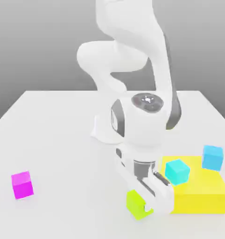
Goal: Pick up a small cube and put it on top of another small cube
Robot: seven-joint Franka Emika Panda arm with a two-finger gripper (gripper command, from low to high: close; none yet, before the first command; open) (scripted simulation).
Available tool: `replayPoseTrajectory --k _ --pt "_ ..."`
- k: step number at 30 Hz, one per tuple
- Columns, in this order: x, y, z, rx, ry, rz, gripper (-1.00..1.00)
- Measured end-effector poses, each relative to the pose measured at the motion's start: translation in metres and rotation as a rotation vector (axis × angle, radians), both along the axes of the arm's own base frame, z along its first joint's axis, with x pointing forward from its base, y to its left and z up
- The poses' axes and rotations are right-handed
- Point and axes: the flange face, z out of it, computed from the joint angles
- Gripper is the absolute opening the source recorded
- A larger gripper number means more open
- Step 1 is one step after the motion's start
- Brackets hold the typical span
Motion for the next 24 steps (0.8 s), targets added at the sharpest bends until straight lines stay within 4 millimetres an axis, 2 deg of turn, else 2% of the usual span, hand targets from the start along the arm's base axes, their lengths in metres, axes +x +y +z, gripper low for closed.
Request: replayPoseTrajectory --k 1,4,12,18,24 --pt "0.000 -0.002 0.009 0.001 0.000 -0.004 -1.00" --pt "0.004 -0.030 0.018 0.004 0.002 -0.058 -1.00" --pt "0.005 -0.125 0.032 0.012 0.001 -0.241 -1.00" --pt "-0.007 -0.194 0.042 0.013 0.000 -0.375 -1.00" --pt "-0.031 -0.259 0.053 0.011 -0.001 -0.504 -1.00"
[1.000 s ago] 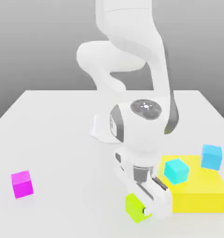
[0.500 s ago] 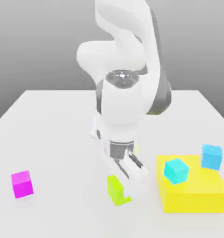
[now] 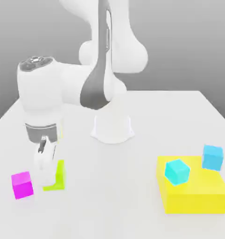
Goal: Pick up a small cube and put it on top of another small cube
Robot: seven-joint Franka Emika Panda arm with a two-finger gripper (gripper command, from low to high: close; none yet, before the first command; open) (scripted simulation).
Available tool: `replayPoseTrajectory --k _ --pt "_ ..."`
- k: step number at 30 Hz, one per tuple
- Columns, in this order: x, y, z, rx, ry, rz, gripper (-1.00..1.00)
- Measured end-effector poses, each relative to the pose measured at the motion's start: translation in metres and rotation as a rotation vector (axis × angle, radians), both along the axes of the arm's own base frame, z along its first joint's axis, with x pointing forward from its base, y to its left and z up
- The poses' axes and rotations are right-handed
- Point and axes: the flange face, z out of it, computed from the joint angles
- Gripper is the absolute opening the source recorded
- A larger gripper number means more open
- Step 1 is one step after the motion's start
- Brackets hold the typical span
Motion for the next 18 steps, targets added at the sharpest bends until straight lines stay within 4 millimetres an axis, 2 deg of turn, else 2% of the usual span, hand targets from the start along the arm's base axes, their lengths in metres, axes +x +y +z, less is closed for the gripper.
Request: replayPoseTrajectory --k 9,11,14,15,18 --pt "-0.054 -0.087 0.013 -0.008 0.004 -0.188 -1.00" --pt "-0.061 -0.097 -0.003 -0.009 0.005 -0.214 -1.00" --pt "-0.054 -0.089 -0.037 -0.009 0.005 -0.189 -1.00" --pt "-0.054 -0.088 -0.045 -0.009 0.005 -0.188 1.00" --pt "-0.054 -0.088 -0.045 -0.009 0.005 -0.188 1.00"
